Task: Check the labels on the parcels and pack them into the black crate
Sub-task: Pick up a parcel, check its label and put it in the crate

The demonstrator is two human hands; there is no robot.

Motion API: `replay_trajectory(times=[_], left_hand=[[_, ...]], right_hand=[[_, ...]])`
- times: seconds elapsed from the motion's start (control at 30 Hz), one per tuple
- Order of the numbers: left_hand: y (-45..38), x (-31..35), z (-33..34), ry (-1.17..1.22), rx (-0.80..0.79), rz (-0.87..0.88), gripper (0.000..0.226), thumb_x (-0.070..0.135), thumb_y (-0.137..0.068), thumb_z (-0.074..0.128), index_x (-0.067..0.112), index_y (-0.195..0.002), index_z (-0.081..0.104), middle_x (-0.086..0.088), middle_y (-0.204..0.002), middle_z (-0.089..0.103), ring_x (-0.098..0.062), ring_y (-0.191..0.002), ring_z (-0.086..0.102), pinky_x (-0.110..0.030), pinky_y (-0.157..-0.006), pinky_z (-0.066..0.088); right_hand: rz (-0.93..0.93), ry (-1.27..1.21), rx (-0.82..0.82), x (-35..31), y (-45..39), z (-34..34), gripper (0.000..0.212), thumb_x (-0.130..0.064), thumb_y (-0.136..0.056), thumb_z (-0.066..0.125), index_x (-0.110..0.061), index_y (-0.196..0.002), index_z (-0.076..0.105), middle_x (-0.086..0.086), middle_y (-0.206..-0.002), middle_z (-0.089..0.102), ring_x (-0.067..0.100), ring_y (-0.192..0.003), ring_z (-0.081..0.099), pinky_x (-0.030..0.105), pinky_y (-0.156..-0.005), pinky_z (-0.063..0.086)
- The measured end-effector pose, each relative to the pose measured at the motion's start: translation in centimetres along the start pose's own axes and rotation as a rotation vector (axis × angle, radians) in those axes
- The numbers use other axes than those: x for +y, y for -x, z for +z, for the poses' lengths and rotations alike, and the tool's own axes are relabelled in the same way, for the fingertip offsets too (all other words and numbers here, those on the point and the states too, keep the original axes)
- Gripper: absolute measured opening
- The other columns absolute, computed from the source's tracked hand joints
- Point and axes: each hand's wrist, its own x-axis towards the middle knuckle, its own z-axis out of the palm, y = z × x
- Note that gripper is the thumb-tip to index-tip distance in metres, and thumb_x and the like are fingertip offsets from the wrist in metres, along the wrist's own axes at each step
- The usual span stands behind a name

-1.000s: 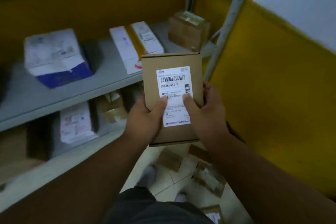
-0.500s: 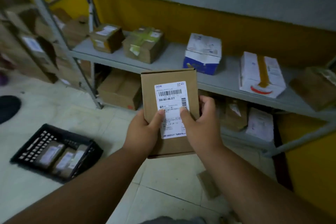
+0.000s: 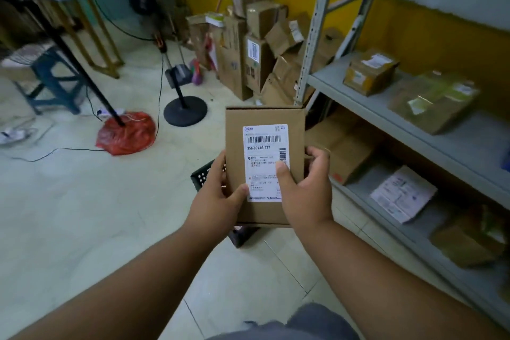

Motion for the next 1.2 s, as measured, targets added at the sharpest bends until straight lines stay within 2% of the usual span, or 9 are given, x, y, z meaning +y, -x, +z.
replay_trajectory(times=[0.13, 0.3, 0.4, 0.57, 0.7, 0.83, 0.93, 1.07, 1.2], left_hand=[[-3.3, -0.8, -2.3, 0.018, 0.048, -0.014, 0.067, 0.005, -0.092, 0.055, 0.066, -0.116, 0.041, 0.028, -0.096, 0.062, 0.012, -0.078, 0.061, -0.013, -0.06, 0.048], [-9.8, 0.2, -4.7, 0.114, 0.062, -0.071, 0.061, 0.005, -0.097, 0.049, 0.066, -0.101, 0.045, 0.035, -0.088, 0.064, 0.009, -0.081, 0.063, -0.009, -0.055, 0.046], [-14.5, 1.2, -6.3, 0.194, 0.08, -0.099, 0.06, 0.003, -0.099, 0.048, 0.061, -0.111, 0.046, 0.041, -0.078, 0.062, 0.015, -0.075, 0.064, -0.008, -0.051, 0.049], [-21.0, 2.6, -8.3, 0.245, 0.103, -0.125, 0.066, 0.0, -0.097, 0.051, 0.053, -0.135, 0.044, 0.024, -0.112, 0.06, 0.0, -0.092, 0.065, -0.01, -0.054, 0.051], [-25.3, 2.5, -9.5, 0.196, 0.062, -0.141, 0.074, -0.004, -0.095, 0.049, 0.048, -0.145, 0.038, 0.016, -0.112, 0.061, -0.001, -0.089, 0.066, -0.01, -0.056, 0.052], [-30.9, 1.4, -10.6, 0.127, -0.046, -0.149, 0.071, -0.003, -0.093, 0.049, 0.047, -0.143, 0.042, 0.014, -0.112, 0.064, -0.005, -0.094, 0.066, -0.015, -0.058, 0.054], [-36.3, 0.5, -10.7, 0.124, -0.103, -0.231, 0.057, 0.002, -0.094, 0.052, 0.032, -0.141, 0.045, 0.005, -0.122, 0.063, -0.013, -0.1, 0.064, -0.023, -0.067, 0.051], [-42.7, -1.5, -10.4, -0.015, -0.305, -0.219, 0.04, 0.0, -0.089, 0.051, 0.033, -0.11, 0.063, 0.007, -0.11, 0.072, -0.018, -0.098, 0.069, -0.042, -0.089, 0.056], [-47.1, -3.4, -10.0, -0.151, -0.449, -0.168, 0.041, 0.004, -0.085, 0.05, 0.038, -0.099, 0.067, 0.011, -0.1, 0.075, -0.018, -0.098, 0.071, -0.047, -0.093, 0.055]], right_hand=[[-0.037, 0.053, -0.083, 0.6, -2.6, 4.0, 0.04, -0.032, -0.091, 0.067, -0.038, -0.117, 0.036, -0.011, -0.116, 0.063, 0.006, -0.101, 0.066, 0.035, -0.08, 0.061], [-0.23, 0.332, -0.062, 0.7, -8.7, 8.2, 0.046, -0.031, -0.087, 0.066, -0.02, -0.127, 0.047, -0.001, -0.128, 0.046, 0.014, -0.118, 0.047, 0.032, -0.093, 0.047], [-0.245, 0.382, -0.168, -0.3, -13.9, 11.0, 0.043, -0.029, -0.089, 0.064, -0.02, -0.129, 0.05, -0.004, -0.123, 0.043, 0.01, -0.113, 0.043, 0.025, -0.091, 0.039], [-0.214, 0.321, -0.253, -1.7, -21.2, 15.2, 0.024, -0.028, -0.093, 0.059, -0.023, -0.117, 0.057, -0.008, -0.11, 0.043, 0.007, -0.095, 0.049, 0.023, -0.079, 0.042], [-0.144, 0.266, -0.246, -0.6, -23.9, 17.7, 0.018, -0.028, -0.094, 0.058, -0.032, -0.111, 0.056, -0.014, -0.106, 0.044, 0.004, -0.093, 0.056, 0.028, -0.08, 0.052], [-0.037, 0.288, -0.171, 1.3, -25.4, 20.6, 0.017, -0.029, -0.095, 0.056, -0.039, -0.108, 0.054, -0.019, -0.102, 0.042, 0.01, -0.095, 0.06, 0.032, -0.08, 0.056], [0.072, 0.309, -0.039, 2.7, -26.5, 22.3, 0.027, -0.026, -0.098, 0.051, -0.029, -0.123, 0.058, -0.014, -0.111, 0.042, 0.007, -0.102, 0.056, 0.029, -0.086, 0.054], [0.274, 0.323, 0.186, 4.5, -27.1, 24.6, 0.027, -0.024, -0.1, 0.044, -0.024, -0.123, 0.06, -0.006, -0.113, 0.049, 0.01, -0.102, 0.057, 0.027, -0.085, 0.051], [0.409, 0.297, 0.339, 7.4, -27.3, 28.2, 0.024, -0.031, -0.1, 0.043, -0.026, -0.113, 0.062, -0.003, -0.112, 0.054, 0.012, -0.096, 0.058, 0.031, -0.081, 0.05]])
